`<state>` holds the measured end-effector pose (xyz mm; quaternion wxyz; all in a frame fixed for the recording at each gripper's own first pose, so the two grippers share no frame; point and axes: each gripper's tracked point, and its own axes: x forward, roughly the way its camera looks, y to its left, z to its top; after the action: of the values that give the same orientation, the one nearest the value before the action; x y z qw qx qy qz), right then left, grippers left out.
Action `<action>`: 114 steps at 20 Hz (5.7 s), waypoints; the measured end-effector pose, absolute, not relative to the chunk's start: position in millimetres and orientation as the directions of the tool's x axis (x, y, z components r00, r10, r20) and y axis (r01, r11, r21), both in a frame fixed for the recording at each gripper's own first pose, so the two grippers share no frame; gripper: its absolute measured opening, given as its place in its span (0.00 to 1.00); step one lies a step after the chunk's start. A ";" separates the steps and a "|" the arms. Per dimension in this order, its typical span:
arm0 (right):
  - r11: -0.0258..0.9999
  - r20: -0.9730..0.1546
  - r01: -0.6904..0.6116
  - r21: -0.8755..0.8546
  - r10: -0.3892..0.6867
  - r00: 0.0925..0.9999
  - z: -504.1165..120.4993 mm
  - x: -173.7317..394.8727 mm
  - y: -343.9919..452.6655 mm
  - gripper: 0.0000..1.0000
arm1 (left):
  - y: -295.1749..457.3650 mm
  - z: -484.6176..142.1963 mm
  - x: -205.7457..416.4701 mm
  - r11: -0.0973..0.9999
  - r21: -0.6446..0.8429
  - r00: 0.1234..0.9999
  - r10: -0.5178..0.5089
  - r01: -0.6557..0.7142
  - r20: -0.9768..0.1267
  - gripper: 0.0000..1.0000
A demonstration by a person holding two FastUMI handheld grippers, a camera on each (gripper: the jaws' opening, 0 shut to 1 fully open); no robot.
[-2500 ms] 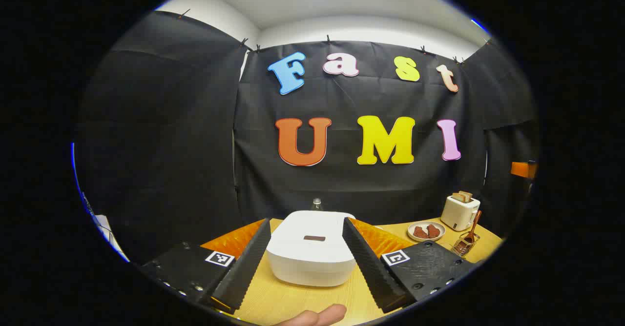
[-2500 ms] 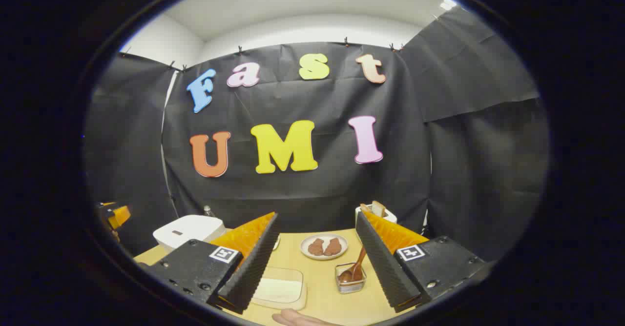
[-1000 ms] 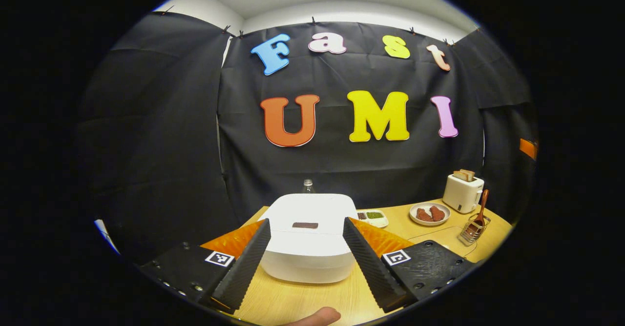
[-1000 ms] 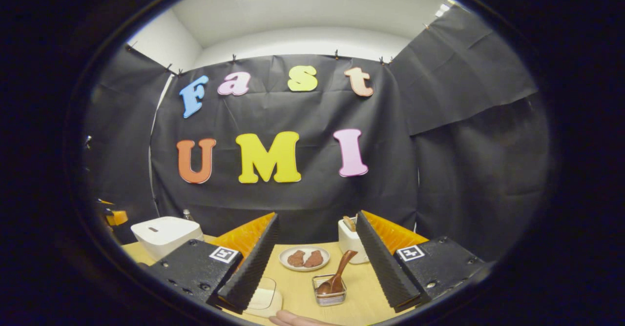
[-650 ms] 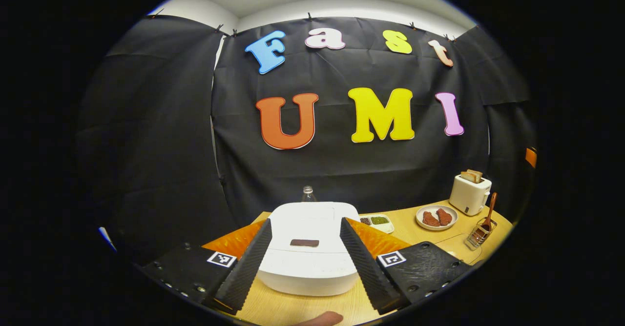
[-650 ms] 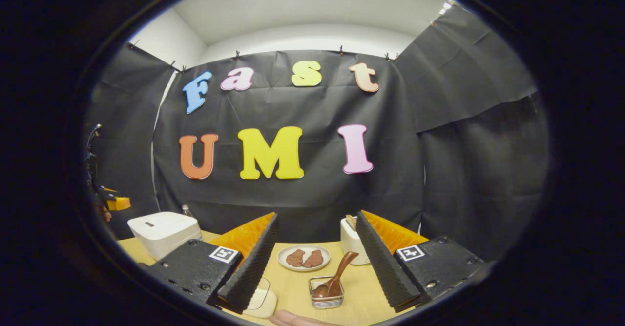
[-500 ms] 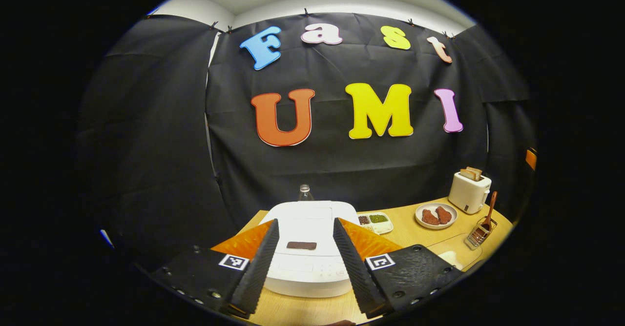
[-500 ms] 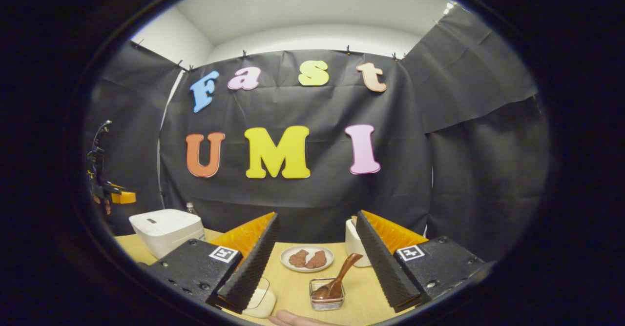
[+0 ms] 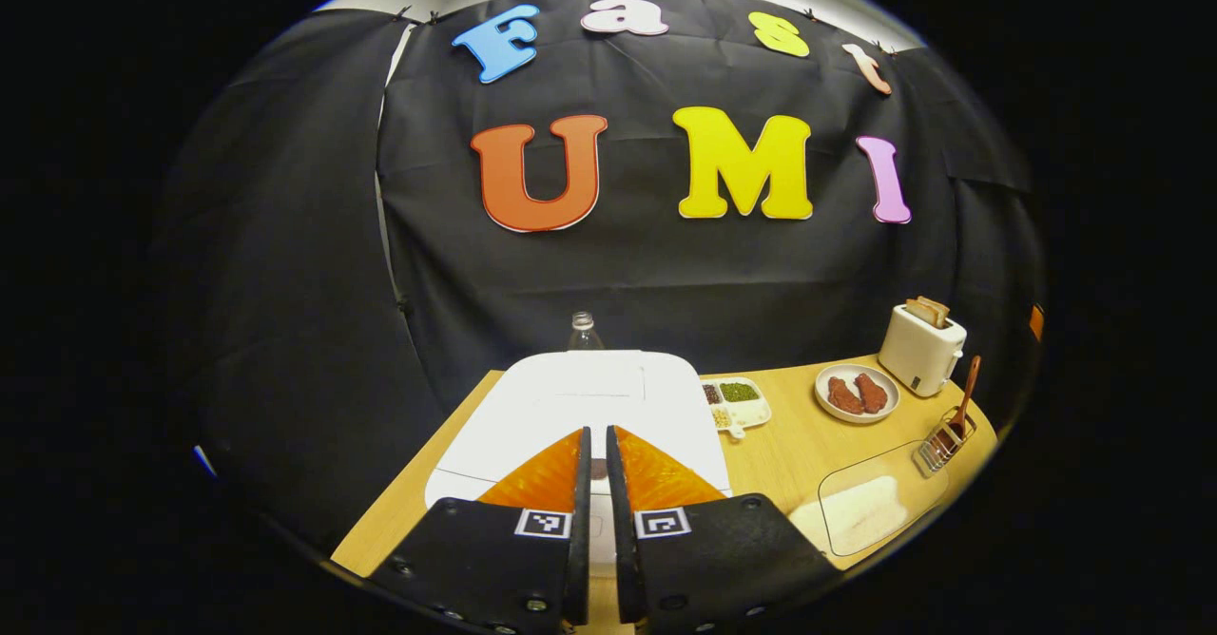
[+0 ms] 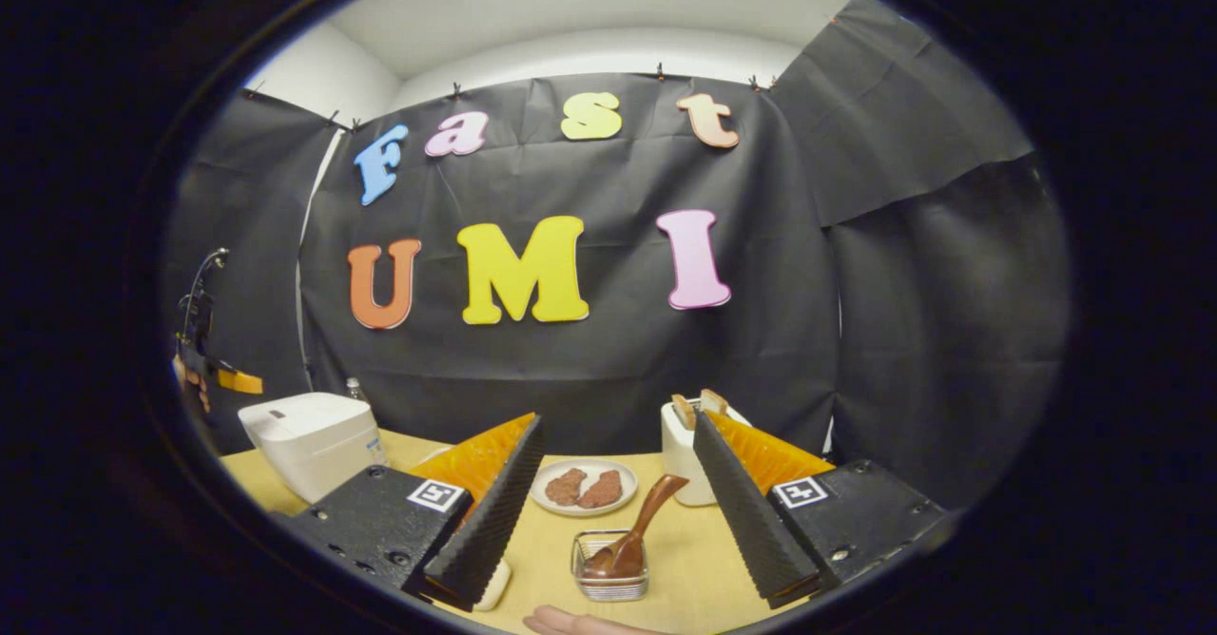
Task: Close the left gripper, press the button to open the rice cooker; take a wooden spoon from the chopstick holder with the right hand, scoop a spoonful of rice and pour it into the rice cooker, then put the wooden spoon back into the chopstick holder.
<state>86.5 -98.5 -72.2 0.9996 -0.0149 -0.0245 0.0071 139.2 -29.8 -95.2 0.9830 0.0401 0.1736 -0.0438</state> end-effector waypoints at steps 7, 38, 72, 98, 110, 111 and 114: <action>0.999 0.013 -0.034 -0.033 0.035 0.999 -97.3 96.6 -108.3 1.00 | -27.5 -125.4 156.4 0.991 0.099 0.899 -0.040 0.092 -0.436 0.00; 0.997 -0.102 0.000 -0.077 -0.008 0.995 -137.5 60.1 -133.9 1.00 | -59.4 -45.7 53.6 0.997 0.062 0.971 -0.028 0.044 -0.239 0.97; 0.923 -0.415 -0.058 0.379 0.226 0.881 -246.3 211.2 -112.1 0.23 | -92.9 -70.7 -145.5 0.978 0.100 0.983 -0.184 0.183 -0.004 0.96; 0.955 -0.148 -0.296 0.015 0.295 0.944 -136.9 110.6 91.2 0.21 | -54.3 -39.8 -168.8 0.981 0.060 0.981 -0.187 0.184 0.056 0.95; 0.970 -0.159 -0.114 -0.216 0.080 0.984 -233.7 137.9 118.0 0.22 | -29.1 -35.9 -160.5 0.984 0.098 0.988 -0.151 0.147 0.040 0.95; 0.974 -0.146 -0.089 -0.206 0.059 0.987 -234.1 140.1 114.1 0.22 | -28.9 -33.0 -154.5 0.984 0.104 0.988 -0.151 0.147 0.037 0.96; 0.973 -0.125 -0.028 -0.230 -0.001 0.992 -242.2 147.3 111.2 0.22 | -37.1 -28.2 -145.6 0.979 0.117 0.984 -0.170 0.164 0.045 0.95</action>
<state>147.3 111.2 -242.2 0.9913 -0.1163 0.0621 0.0069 -145.6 -37.1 -28.2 0.9945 0.0564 -0.0275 -0.0841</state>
